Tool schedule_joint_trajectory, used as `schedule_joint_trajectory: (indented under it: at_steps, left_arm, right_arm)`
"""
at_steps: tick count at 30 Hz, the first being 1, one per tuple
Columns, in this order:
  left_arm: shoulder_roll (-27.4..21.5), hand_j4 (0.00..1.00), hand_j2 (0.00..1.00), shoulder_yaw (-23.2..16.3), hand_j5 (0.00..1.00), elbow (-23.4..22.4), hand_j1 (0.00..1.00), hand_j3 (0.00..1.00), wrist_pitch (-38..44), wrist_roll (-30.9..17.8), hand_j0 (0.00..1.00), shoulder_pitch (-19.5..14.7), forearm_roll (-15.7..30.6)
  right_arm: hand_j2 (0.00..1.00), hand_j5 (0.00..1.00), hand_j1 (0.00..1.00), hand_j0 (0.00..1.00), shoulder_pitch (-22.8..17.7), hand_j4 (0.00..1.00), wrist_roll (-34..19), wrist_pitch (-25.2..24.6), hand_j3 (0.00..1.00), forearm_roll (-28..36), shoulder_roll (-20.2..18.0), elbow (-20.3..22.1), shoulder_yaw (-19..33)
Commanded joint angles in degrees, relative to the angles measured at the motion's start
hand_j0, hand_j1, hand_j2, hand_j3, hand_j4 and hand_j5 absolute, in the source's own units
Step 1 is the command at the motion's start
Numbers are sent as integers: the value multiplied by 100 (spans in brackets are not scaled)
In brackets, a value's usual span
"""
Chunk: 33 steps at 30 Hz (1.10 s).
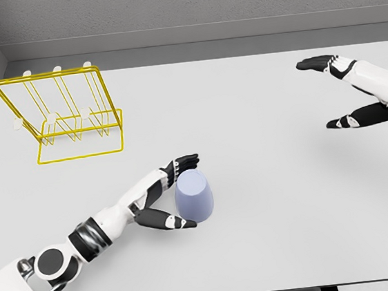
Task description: Place the cup on the cup holder with both arms
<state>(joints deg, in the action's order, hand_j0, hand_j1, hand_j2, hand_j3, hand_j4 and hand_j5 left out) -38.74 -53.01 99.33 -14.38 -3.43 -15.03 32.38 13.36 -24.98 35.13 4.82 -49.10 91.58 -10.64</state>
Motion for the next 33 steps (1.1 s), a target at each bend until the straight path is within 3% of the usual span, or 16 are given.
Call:
schedule_joint_trajectory:
  at_steps: [1, 5, 9, 18, 28, 33]
  left_arm:
    - [42, 100, 100, 1, 100, 7, 100, 100, 5, 0, 100, 0, -12]
    - [95, 96, 96, 1, 96, 7, 96, 96, -12, 0, 96, -9, -4]
    - [156, 79, 79, 1, 79, 7, 79, 79, -65, 0, 79, 0, 14]
    - [165, 61, 61, 1, 61, -1, 61, 61, -65, 0, 61, -9, 32]
    - [174, 58, 58, 19, 58, -1, 58, 58, -65, 0, 58, -88, 58]
    - [165, 52, 52, 45, 52, 7, 52, 52, -320, 9, 52, -123, 58]
  right_arm:
    - [100, 100, 100, 100, 0, 100, 1, -13, 100, 45, -3, 0, 1]
    - [100, 100, 100, 100, 0, 100, 1, -13, 100, 45, -3, 0, 1]
    - [100, 100, 100, 100, 0, 100, 1, -13, 100, 45, -12, 0, 1]
    - [100, 100, 100, 100, 0, 100, 1, -13, 100, 45, -12, 9, 1]
    - [100, 100, 100, 100, -9, 100, 1, -13, 100, 45, -12, 0, 36]
    - [100, 100, 100, 100, -44, 100, 1, -13, 100, 45, -12, 0, 80]
